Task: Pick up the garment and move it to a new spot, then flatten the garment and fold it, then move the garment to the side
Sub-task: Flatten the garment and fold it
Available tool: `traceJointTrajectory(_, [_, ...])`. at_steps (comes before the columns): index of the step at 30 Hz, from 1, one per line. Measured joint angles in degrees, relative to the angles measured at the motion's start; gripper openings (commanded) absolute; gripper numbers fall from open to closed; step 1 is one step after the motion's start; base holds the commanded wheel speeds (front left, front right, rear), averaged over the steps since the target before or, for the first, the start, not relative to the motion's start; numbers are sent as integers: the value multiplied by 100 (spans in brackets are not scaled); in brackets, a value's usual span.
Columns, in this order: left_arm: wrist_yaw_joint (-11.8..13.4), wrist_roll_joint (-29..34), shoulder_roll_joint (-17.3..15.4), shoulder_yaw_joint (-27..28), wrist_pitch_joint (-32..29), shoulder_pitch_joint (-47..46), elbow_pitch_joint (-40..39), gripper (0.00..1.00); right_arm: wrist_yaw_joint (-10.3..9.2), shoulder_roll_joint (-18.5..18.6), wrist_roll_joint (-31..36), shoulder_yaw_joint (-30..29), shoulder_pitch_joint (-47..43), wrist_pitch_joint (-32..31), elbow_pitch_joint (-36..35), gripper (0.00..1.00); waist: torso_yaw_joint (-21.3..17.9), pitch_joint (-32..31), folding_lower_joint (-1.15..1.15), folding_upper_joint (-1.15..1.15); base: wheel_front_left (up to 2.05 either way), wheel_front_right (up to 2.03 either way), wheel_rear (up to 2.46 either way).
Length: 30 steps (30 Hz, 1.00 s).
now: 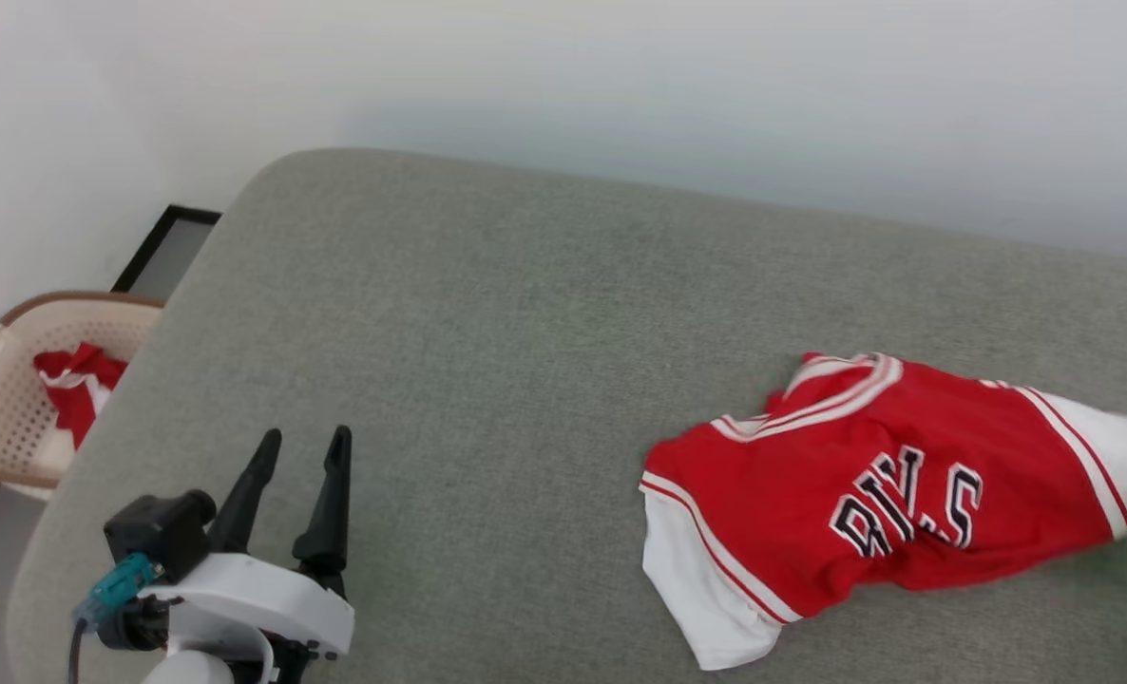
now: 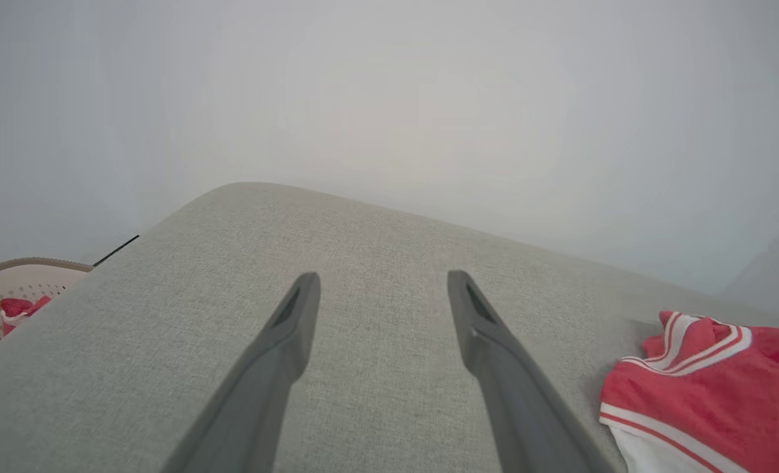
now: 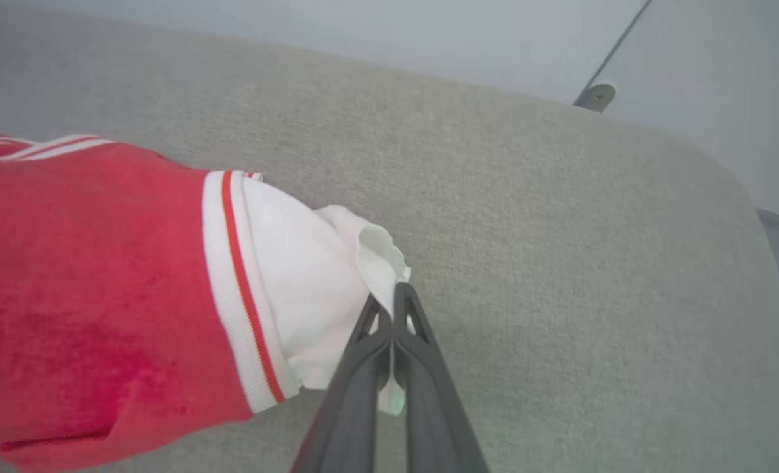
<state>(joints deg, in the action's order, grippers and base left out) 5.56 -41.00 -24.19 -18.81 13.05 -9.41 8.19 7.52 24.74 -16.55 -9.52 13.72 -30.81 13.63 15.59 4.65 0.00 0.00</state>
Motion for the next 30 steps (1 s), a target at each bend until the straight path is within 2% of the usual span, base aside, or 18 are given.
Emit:
traceJointTrajectory(6, [18,-18,-21,-16,-43,15,-52,100,0,-265,199,-638,-626,4,88,0,-149,-85,0,0,0,0,0])
traceJointTrajectory(13, [26,-33,-58,-36,-80,17,-34,100,0,-609,382,-787,-813,21,463,0,-250,-120,0,0,0,0,0])
traceJointTrajectory(14, [26,-34,-64,-44,-93,17,-31,100,0,-648,405,-777,-809,65,530,6,-264,-129,0,0,0,0,0])
traceJointTrajectory(15, [23,-34,-76,-58,-111,18,-26,100,0,-669,424,-727,-798,81,595,21,-278,-143,0,0,0,0,0])
traceJointTrajectory(16, [3,-36,-92,-82,-145,20,-25,100,0,-687,444,-686,-767,82,648,45,-293,-161,0,0,0,0,0])
traceJointTrajectory(17, [-9,-44,-103,-99,-181,24,-34,100,0,-713,441,-656,-718,98,687,95,-311,-181,0,0,0,0,0])
traceJointTrajectory(18, [-30,-48,-123,-121,-231,24,-45,100,0,-732,432,-632,-663,105,711,100,-331,-204,0,0,0,0,0])
traceJointTrajectory(24, [-169,-151,-333,-189,-659,-68,-259,100,0,-679,393,-371,-478,145,581,100,-532,-336,0,0,0,0,0])
traceJointTrajectory(30, [-375,-472,-527,-259,-1336,-315,-454,100,0,-744,348,-283,-483,389,136,100,-818,-456,0,0,0,0,0])
